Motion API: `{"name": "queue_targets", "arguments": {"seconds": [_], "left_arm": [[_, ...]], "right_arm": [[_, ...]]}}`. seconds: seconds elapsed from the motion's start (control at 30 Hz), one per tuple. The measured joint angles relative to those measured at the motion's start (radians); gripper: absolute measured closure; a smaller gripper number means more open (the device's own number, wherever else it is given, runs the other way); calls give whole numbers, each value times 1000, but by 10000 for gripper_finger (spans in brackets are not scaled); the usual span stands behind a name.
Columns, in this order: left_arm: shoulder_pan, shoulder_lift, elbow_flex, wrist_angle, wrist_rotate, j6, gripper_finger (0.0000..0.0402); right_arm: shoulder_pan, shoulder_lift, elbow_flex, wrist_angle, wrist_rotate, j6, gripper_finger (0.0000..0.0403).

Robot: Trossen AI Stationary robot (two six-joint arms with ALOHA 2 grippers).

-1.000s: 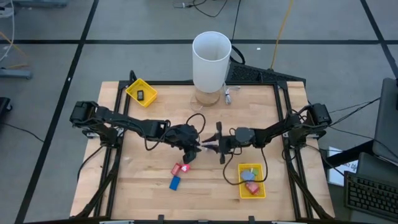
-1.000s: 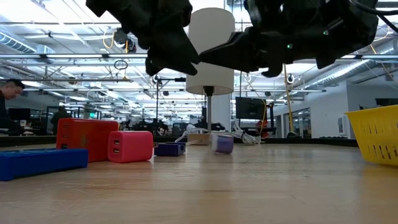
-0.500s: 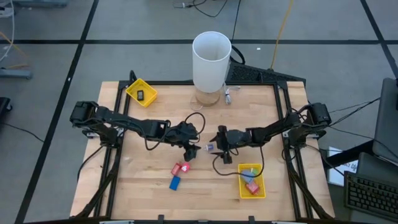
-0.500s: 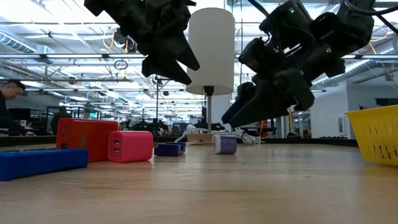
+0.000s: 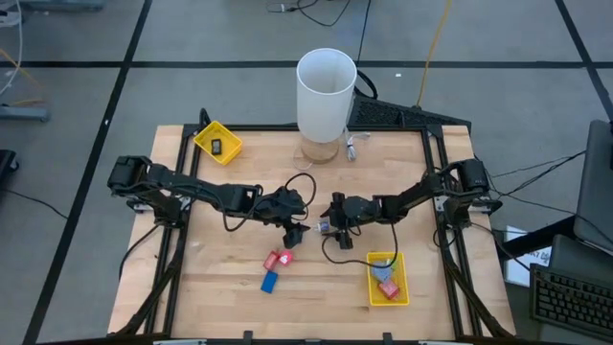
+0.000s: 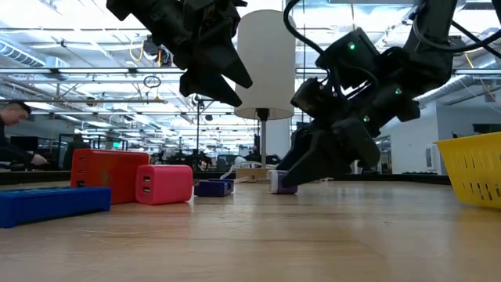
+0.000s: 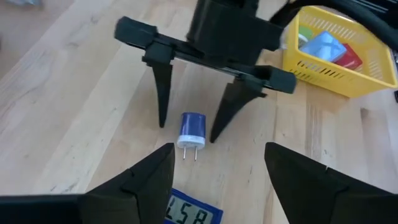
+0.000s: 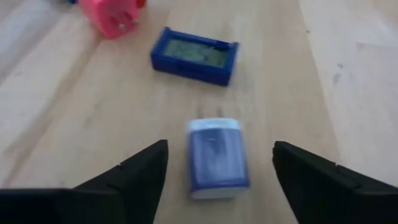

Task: Pick & Place Office items
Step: Put the violet charger adapter into the bottom yellow bin

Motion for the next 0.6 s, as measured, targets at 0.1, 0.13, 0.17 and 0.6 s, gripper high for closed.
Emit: {"name": "queue_targets", "arguments": {"seconds": [0.1,0.13,0.17,0.6], "left_arm": [[0,0,0,0,0,25,158],[0,0,0,0,0,33,160],[0,0,0,0,0,39,160],[0,-5,0,-27,1,85,138]], "right_arm": [[-7,0,0,-9,-3,-2,167],[-7,0,0,-8,-5,-5,180],[-7,0,0,-8,-10,-8,195],[-7,-131,0,-104,-81,-53,282]]}}
